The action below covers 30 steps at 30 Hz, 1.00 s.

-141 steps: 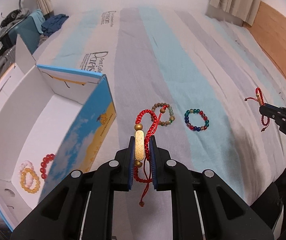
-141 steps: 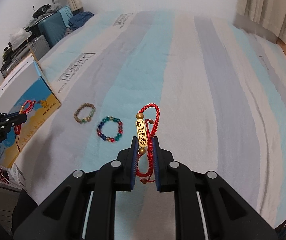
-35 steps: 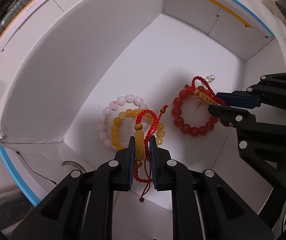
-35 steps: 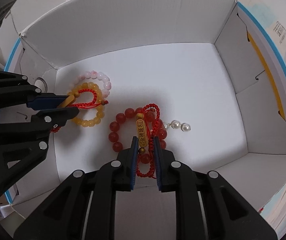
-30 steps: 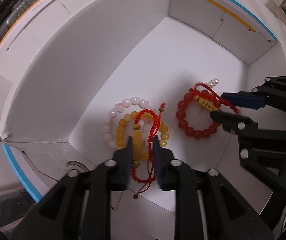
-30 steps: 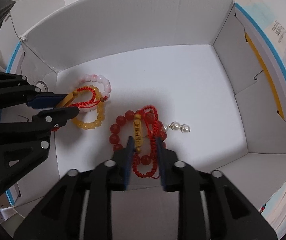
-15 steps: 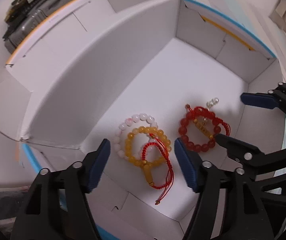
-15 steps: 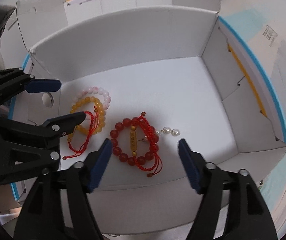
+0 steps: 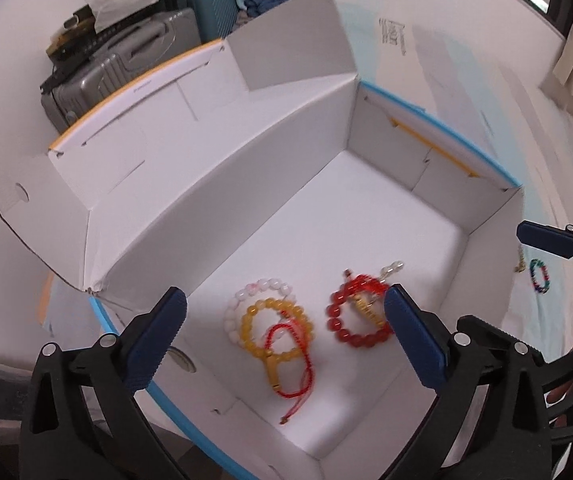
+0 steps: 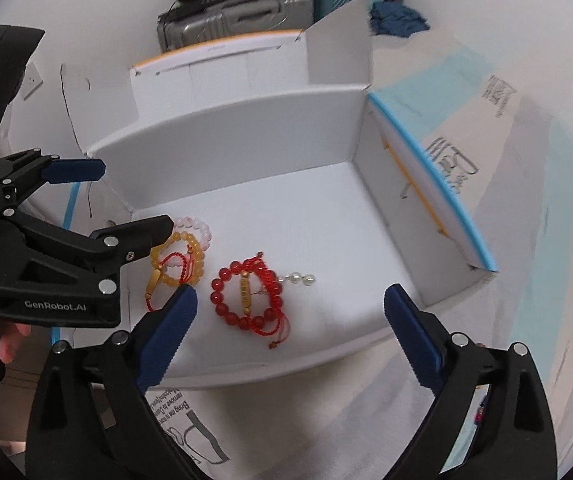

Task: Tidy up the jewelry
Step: 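Withdraw both open tools from the box toward the wooden and multicolour bracelets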

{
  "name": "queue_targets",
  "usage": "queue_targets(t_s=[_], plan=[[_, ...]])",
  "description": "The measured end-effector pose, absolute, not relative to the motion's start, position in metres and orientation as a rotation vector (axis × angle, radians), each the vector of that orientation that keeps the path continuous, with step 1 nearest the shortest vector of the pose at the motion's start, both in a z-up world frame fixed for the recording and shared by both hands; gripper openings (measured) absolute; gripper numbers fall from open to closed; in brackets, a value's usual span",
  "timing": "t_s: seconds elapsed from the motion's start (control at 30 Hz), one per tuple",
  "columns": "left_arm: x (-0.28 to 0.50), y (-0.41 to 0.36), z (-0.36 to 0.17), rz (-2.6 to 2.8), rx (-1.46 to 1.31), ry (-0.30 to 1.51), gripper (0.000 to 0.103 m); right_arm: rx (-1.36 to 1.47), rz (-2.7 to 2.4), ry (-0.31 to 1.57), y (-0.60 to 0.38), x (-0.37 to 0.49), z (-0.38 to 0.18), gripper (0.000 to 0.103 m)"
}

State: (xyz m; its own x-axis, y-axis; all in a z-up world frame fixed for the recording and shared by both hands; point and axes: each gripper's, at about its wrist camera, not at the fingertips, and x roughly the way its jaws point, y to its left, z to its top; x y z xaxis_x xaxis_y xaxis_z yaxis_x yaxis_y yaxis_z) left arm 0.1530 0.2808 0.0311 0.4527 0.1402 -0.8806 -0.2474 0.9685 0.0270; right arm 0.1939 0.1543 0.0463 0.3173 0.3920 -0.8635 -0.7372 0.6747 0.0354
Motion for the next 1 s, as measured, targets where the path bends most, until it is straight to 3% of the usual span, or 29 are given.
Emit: queue_targets(t_s=[0.47,1.0], plan=[[0.165,0.211,0.071,0.17,-0.08,0.97,0.097,-0.298,0.662,0.885,0.075,0.198,0.093,0.096],[0.178,0.142,0.087,0.118,-0.047,0.917,0.097,-0.251,0.553,0.88,-0.012,0.2,0.095,0.096]])
